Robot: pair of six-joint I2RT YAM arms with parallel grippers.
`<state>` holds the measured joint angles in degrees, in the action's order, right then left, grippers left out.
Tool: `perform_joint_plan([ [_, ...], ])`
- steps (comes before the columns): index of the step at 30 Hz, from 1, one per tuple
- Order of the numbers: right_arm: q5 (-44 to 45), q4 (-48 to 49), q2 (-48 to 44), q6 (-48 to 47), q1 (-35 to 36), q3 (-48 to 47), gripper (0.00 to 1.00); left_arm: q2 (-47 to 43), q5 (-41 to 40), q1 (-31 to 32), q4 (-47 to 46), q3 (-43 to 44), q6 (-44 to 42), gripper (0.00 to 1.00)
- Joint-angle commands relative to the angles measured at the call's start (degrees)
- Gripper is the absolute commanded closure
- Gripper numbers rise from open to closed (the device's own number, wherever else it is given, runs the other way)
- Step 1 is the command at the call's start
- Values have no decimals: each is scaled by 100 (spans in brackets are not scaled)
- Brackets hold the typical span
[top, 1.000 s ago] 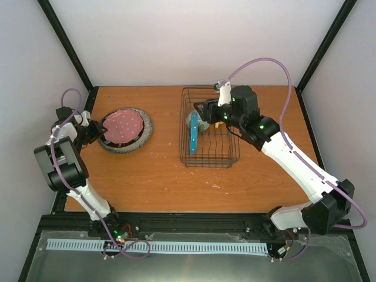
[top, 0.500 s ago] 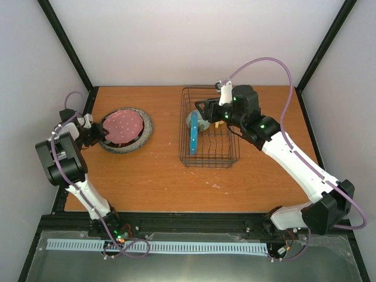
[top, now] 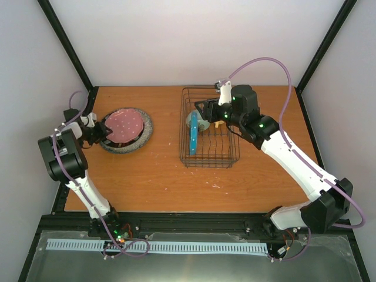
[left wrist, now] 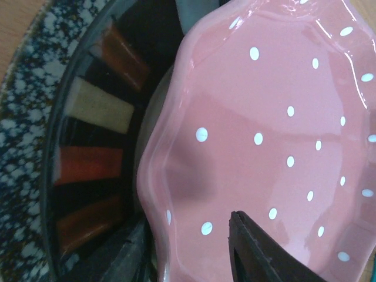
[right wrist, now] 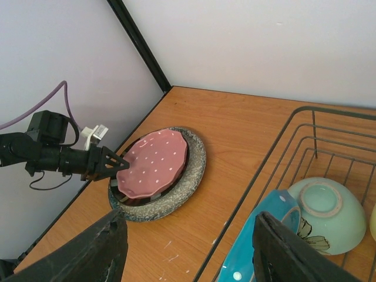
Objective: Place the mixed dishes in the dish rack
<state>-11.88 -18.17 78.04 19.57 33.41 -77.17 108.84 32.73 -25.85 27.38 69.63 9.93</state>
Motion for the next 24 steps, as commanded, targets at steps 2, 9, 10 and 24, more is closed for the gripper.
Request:
perform_joint_plan([
  [2, -79, 88, 70, 50, -58, -94, 42, 386, -74, 52, -99, -14, 17, 68],
  [9, -115, 60, 175, 46, -56, -204, 42, 639, 29, 83, -143, -28, -9, 92],
  [10, -121, 60, 189, 47, -56, -215, 42, 639, 40, 88, -149, -32, -5, 97],
  [24, -569, 322, 461, 117, -54, -179, 44, -441, 1160, 86, -765, -302, 370, 99],
])
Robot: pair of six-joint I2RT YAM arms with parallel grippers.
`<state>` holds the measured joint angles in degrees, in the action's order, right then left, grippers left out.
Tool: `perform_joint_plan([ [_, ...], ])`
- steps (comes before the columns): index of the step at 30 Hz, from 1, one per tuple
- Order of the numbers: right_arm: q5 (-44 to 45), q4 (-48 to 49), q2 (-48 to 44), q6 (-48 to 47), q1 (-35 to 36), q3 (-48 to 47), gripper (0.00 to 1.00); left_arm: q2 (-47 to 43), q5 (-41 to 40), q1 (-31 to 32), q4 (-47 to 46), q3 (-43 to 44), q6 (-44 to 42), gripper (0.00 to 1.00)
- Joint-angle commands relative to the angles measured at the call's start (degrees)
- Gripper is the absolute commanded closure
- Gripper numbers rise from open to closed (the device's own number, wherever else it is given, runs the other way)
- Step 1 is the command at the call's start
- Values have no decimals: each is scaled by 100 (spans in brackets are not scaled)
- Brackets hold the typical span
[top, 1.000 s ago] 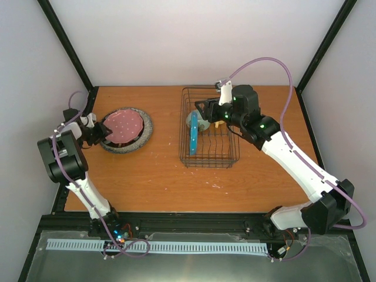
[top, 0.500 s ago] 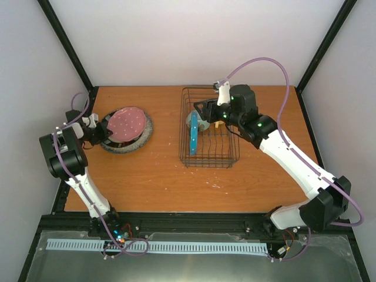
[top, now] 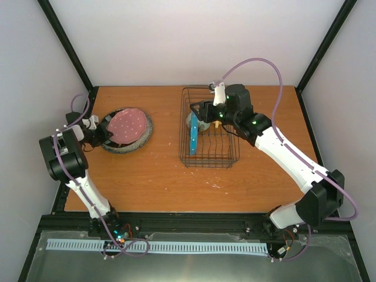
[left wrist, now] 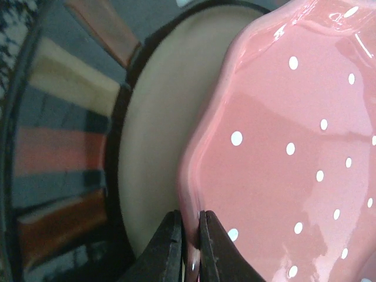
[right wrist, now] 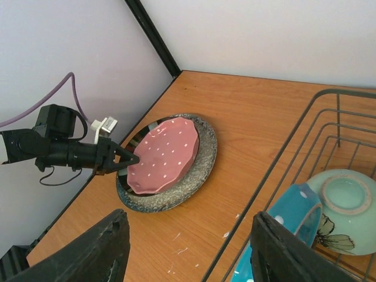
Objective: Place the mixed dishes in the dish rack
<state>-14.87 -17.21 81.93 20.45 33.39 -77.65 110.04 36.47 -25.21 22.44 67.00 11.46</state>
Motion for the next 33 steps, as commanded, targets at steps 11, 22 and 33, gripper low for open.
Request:
perform_joint_plan([
  [11, -1495, 782, 372, 156, -52, -184, 38, -1593, 1345, 39, -488, -62, 566, 99],
  [22, -3025, 804, 1483, 780, -43, -981, 26, -2660, 449, 1377, -208, 296, 896, 99],
  [33, -2798, -18, 1904, 541, -43, -1779, 23, -2940, -13, 2020, 134, 832, 960, 99],
])
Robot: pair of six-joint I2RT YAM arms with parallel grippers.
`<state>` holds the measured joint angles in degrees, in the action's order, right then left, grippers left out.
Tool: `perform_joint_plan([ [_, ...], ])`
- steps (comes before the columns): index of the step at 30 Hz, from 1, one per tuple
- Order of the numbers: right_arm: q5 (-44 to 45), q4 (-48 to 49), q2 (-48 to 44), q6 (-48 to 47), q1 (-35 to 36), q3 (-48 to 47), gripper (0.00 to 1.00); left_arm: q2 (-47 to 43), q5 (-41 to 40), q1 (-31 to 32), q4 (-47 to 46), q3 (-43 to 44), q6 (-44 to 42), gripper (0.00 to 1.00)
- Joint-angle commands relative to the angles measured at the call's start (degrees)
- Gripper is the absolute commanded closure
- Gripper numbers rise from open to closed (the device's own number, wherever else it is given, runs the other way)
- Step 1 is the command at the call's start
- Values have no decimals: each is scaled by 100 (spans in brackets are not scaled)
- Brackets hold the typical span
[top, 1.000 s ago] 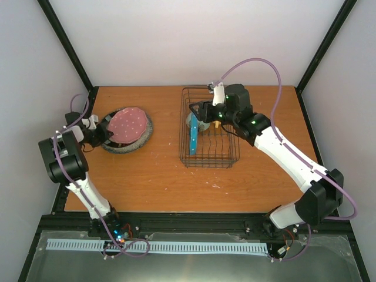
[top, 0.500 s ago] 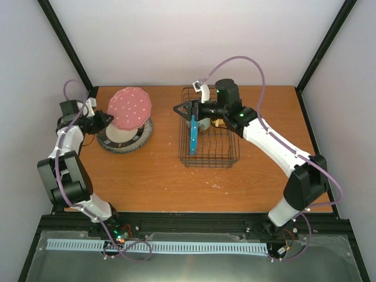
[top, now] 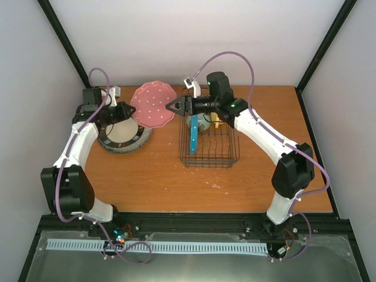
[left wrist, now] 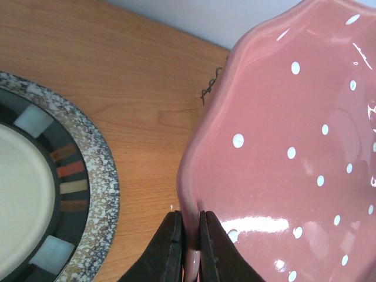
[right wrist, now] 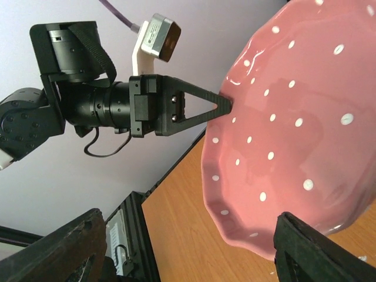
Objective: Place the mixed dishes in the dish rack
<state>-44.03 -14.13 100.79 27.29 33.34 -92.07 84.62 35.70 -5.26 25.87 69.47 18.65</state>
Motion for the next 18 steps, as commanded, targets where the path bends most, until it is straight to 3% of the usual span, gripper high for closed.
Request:
perform_joint_plan([
  [1, 211, -391, 3, -195, -40, -364, 23, -423, 0, 25, -142, 655, 201, 99],
  [11, 831, -667, -130, -307, -147, -354, 23, -469, 320, 33, 195, 1359, 108, 99],
  [18, 719, 279, -314, 205, -249, 15, 23, -616, 505, 35, 294, 1473, 142, 99],
])
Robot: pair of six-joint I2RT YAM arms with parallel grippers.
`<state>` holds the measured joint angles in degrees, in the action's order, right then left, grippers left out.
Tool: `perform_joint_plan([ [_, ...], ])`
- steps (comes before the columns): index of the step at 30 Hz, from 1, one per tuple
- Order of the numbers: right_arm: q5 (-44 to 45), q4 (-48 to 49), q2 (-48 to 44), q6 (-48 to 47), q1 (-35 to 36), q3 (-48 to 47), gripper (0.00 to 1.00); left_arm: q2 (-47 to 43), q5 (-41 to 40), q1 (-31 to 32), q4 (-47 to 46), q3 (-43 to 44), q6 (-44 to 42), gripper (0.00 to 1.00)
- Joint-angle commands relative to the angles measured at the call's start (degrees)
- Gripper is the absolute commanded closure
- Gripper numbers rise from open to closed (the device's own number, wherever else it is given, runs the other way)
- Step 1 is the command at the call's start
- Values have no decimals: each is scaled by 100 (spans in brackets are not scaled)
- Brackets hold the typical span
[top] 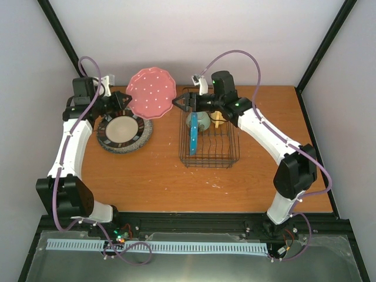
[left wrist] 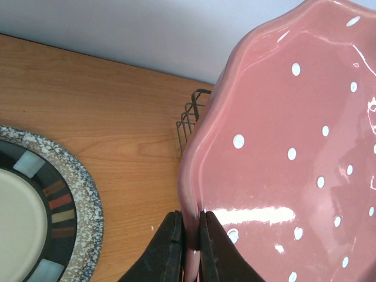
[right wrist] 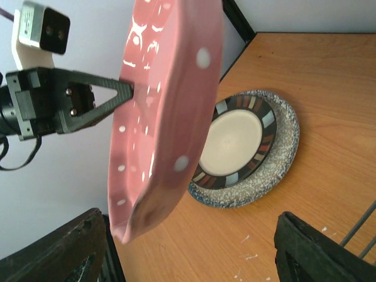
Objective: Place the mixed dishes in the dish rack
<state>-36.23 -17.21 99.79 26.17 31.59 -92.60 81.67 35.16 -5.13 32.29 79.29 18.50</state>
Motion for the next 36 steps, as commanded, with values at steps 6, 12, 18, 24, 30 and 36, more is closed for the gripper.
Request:
perform_joint_plan([
  [6, -355, 850, 1, 573, -75, -133, 23, -423, 660, 159, -431, 412, 276, 99],
  [12, -790, 1106, 288, 871, -75, -339, 25, -415, 560, 518, -623, 296, 412, 99],
  [18, -1227, 1313, 535, 1032, -75, -459, 55, -77, 396, 1090, -731, 497, 486, 99],
  [24, -1333, 1479, 467, 963, -78, -335, 97, 158, 259, 1336, -760, 585, 483, 99],
  [30, -1001, 1520, 195, 833, -84, -176, 97, 155, -180, 1356, -568, 604, 395, 74],
  [36, -389, 1334, -157, 616, -141, -50, 97, -16, -1404, 1356, -130, 823, 207, 0],
])
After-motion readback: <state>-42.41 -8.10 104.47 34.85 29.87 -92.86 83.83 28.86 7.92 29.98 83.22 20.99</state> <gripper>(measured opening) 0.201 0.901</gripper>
